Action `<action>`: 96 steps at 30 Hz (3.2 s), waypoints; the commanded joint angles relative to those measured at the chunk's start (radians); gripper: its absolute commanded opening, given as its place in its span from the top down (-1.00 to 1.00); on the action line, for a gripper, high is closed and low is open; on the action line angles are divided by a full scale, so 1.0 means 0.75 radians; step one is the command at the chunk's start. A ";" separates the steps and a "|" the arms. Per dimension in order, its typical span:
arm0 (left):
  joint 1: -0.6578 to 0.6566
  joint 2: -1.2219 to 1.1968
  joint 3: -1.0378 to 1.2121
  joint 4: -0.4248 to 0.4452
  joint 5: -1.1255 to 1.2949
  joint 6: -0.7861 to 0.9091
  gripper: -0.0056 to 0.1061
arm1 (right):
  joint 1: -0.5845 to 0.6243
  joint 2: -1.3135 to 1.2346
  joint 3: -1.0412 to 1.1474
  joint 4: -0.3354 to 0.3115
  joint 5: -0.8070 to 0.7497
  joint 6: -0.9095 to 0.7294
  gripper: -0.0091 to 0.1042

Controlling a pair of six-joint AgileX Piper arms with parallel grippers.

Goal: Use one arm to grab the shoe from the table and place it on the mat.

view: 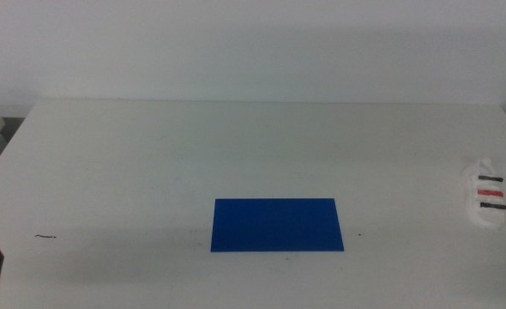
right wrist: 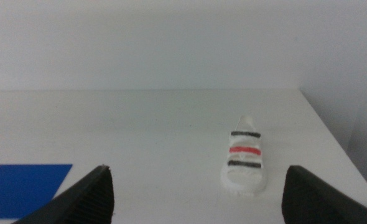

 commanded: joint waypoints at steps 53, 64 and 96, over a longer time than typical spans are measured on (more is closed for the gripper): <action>0.000 0.006 0.000 -0.005 -0.016 -0.002 -0.78 | -0.170 2.675 -1.787 -0.183 0.660 0.142 -0.34; 0.000 0.006 0.000 -0.005 -0.016 -0.002 -0.78 | 0.353 2.463 -1.977 -0.308 1.027 0.642 0.81; 0.000 0.006 0.000 -0.005 -0.016 -0.002 -0.78 | 0.854 2.688 -2.253 -0.183 1.046 1.560 0.81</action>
